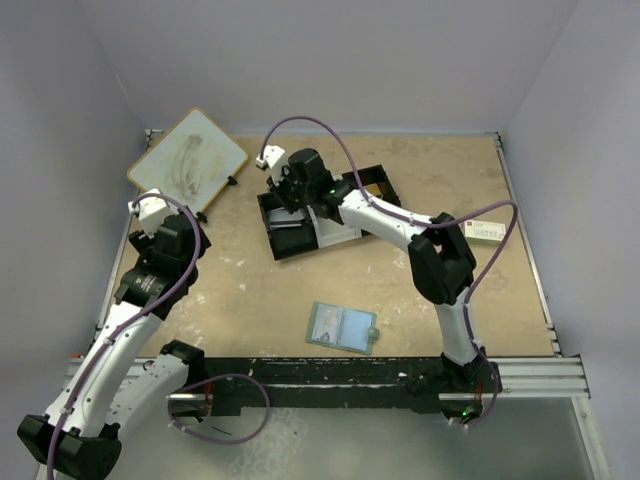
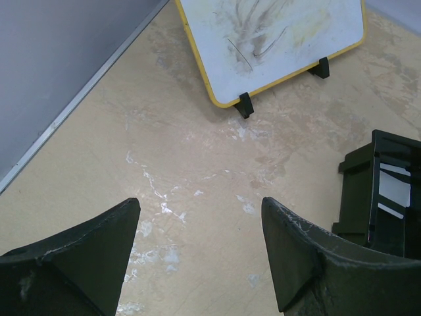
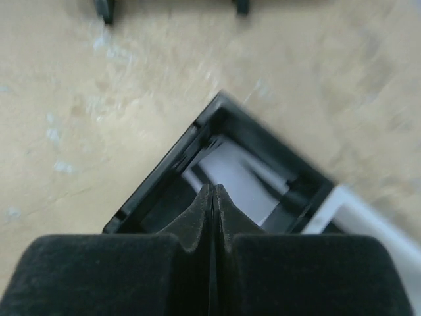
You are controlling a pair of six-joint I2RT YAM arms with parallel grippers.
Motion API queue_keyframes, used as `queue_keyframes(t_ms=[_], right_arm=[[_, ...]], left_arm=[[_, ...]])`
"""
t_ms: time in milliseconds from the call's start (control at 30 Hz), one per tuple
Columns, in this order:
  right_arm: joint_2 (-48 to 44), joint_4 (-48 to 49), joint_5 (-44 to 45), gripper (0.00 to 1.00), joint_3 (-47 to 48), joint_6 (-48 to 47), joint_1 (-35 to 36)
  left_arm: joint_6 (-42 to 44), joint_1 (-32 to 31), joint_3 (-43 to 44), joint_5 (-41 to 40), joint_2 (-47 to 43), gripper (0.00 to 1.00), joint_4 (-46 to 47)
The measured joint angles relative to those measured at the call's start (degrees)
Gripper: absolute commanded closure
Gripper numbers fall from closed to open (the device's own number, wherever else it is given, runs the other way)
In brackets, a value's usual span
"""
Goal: Take the credit cards out of the card holder
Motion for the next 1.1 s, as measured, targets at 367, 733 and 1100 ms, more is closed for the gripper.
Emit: queue_keyframes(t_ms=[367,733,1100], right_arm=[[3.65,-8.57,2.43,1.0,-2.6,17.77,1.92],[10.21,-12.46,7.87,1.0,0.98,21.22,2.58],[14.95,-12.48,13.97,1.0,6.88,22.47,2.69]], left_arm=[[0.0,0.0,0.0,0.11,-0.2,0.28,-0.02],[0.0,0.0,0.0,0.15,-0.46,0.28,0.0],[0.0,0.0,0.0,0.15,-0.46,0.28,0.0]])
